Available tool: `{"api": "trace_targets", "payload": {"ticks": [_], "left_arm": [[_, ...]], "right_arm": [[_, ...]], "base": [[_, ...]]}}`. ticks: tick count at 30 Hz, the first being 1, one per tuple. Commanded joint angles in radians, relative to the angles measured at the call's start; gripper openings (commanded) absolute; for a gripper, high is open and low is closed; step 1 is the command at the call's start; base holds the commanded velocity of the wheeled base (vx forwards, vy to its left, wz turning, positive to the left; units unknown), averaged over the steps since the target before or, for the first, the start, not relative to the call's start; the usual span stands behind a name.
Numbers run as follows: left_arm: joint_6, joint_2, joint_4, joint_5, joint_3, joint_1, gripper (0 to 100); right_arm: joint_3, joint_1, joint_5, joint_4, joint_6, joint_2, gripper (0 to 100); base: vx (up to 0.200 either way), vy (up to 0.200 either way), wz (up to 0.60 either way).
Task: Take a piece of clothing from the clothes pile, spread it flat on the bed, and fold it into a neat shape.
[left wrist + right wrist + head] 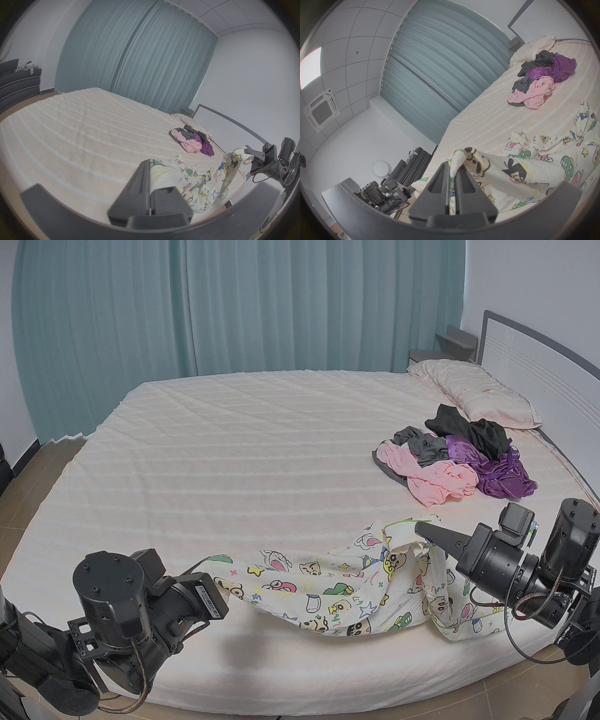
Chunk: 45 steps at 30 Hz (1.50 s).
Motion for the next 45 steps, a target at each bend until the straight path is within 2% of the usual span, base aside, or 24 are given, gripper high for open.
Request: {"api": "trace_targets", "payload": {"ticks": [1, 12, 28, 29, 32, 34, 35, 36, 37, 39, 40, 42, 45], "left_arm": [[0.000, -0.002, 0.000, 0.001, 0.000, 0.001, 0], [0.000, -0.015, 0.000, 0.001, 0.003, 0.004, 0], [0.009, -0.113, 0.010, 0.001, 0.011, -0.026, 0], [0.013, -0.173, 0.011, 0.004, 0.012, -0.068, 0], [0.020, -0.209, 0.011, 0.005, 0.012, -0.080, 0], [0.042, -0.269, 0.014, 0.007, 0.014, -0.095, 0], [0.042, -0.269, 0.014, 0.007, 0.014, -0.095, 0], [0.059, -0.311, 0.023, 0.019, 0.014, -0.103, 0], [0.059, -0.311, 0.023, 0.019, 0.014, -0.103, 0], [0.115, -0.380, 0.040, 0.053, 0.011, -0.106, 0], [0.118, -0.383, 0.042, 0.054, 0.011, -0.106, 0], [0.171, -0.433, 0.043, 0.062, 0.002, -0.104, 0], [0.197, -0.452, 0.068, 0.076, -0.041, -0.074, 0]], "right_arm": [[0.002, 0.001, 0.000, -0.001, 0.000, 0.001, 0], [0.005, -0.002, 0.000, -0.001, 0.001, 0.002, 0], [0.026, -0.024, 0.016, 0.017, -0.013, -0.136, 0], [0.057, -0.021, 0.066, 0.025, -0.042, -0.249, 0], [0.068, -0.022, 0.098, 0.025, -0.054, -0.323, 0], [0.074, -0.022, 0.154, 0.051, -0.057, -0.455, 0], [0.074, -0.022, 0.154, 0.051, -0.057, -0.455, 0], [0.066, -0.022, 0.191, 0.109, -0.059, -0.546, 0], [0.066, -0.022, 0.191, 0.109, -0.059, -0.546, 0], [0.023, -0.022, 0.246, 0.252, -0.059, -0.697, 0], [0.019, -0.022, 0.247, 0.258, -0.059, -0.704, 0], [-0.077, -0.028, 0.252, 0.405, -0.060, -0.789, 0], [-0.189, -0.068, 0.258, 0.531, -0.083, -0.796, 0]], "base": [[0.000, 0.200, 0.00], [0.000, 0.036, 0.00], [-0.200, 0.000, 0.00], [-0.200, 0.000, 0.00], [-0.200, 0.000, 0.00], [-0.100, 0.000, 0.00], [0.000, 0.000, 0.00], [0.000, 0.000, 0.00], [0.000, 0.000, 0.00], [0.000, 0.000, 0.00], [0.000, 0.000, 0.00], [0.000, 0.000, 0.00], [0.000, 0.000, 0.00]]}}
